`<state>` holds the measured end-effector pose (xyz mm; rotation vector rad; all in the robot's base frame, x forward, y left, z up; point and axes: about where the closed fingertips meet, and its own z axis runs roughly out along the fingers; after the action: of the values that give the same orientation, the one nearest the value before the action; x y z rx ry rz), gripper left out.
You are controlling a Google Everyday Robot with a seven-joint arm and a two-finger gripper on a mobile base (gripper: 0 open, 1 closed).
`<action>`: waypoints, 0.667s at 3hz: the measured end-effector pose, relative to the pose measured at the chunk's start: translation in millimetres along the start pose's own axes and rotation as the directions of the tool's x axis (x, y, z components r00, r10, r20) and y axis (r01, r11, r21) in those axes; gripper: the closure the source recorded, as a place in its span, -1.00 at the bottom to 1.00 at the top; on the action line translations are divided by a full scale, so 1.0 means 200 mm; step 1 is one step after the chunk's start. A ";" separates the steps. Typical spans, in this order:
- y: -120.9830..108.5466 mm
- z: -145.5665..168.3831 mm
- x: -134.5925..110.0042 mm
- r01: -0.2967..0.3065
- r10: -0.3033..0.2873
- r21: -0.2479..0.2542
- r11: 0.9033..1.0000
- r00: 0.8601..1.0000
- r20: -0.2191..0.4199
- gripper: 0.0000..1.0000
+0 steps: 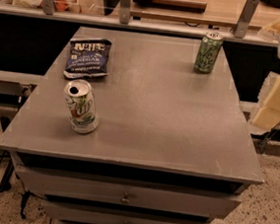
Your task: Move green can near blue chip bag
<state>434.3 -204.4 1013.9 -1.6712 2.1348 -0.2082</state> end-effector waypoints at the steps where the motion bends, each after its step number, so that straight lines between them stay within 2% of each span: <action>1: 0.00 -0.01 -0.01 -0.007 0.007 0.009 1.000 1.000 0.006 -1.00; 2: -0.07 0.05 0.00 -0.086 0.084 0.021 0.996 0.995 0.055 -1.00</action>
Offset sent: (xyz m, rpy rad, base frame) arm 0.0655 -0.0166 -0.0239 0.2682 -0.0523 -0.2140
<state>450.8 -207.4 1010.4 -1.5517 2.1499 -0.1610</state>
